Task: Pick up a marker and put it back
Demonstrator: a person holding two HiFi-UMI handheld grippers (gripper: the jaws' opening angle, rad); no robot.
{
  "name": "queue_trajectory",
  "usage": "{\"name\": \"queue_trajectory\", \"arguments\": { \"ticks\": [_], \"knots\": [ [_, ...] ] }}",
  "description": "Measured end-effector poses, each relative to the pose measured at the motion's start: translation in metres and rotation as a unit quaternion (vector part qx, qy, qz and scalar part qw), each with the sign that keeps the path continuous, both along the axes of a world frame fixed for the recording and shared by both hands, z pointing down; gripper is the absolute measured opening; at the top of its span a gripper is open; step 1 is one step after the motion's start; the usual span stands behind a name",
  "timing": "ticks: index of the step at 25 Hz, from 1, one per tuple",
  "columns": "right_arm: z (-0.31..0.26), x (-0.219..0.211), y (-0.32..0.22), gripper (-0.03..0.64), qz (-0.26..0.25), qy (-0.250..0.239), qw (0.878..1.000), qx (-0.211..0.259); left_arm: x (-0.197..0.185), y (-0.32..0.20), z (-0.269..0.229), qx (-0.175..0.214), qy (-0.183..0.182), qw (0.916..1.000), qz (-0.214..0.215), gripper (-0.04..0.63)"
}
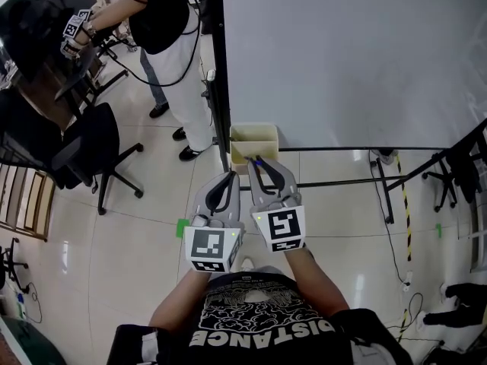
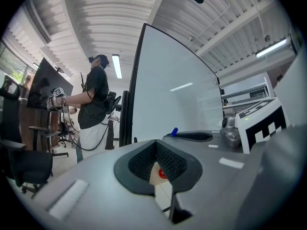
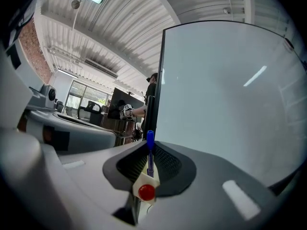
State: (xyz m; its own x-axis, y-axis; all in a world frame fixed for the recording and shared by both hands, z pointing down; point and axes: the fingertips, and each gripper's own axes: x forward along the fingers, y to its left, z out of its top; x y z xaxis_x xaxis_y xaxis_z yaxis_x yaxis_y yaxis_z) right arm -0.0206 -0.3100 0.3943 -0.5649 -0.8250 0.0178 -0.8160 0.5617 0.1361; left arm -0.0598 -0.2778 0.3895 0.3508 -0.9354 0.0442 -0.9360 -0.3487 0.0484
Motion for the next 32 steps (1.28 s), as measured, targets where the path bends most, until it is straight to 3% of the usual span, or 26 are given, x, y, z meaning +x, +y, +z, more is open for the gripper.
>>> {"name": "queue_trajectory", "arguments": {
  "ticks": [12,32],
  "knots": [
    [-0.025,0.01,0.03,0.038,0.027,-0.008,0.999,0.033,0.006,0.023,-0.005,0.002,0.004,0.9997,0.023,0.006],
    [-0.045,0.016,0.082,0.038,0.045,-0.017,0.998,0.044,0.007,0.057,-0.018,0.012,0.001,0.9992,0.038,0.006]
  ]
}}
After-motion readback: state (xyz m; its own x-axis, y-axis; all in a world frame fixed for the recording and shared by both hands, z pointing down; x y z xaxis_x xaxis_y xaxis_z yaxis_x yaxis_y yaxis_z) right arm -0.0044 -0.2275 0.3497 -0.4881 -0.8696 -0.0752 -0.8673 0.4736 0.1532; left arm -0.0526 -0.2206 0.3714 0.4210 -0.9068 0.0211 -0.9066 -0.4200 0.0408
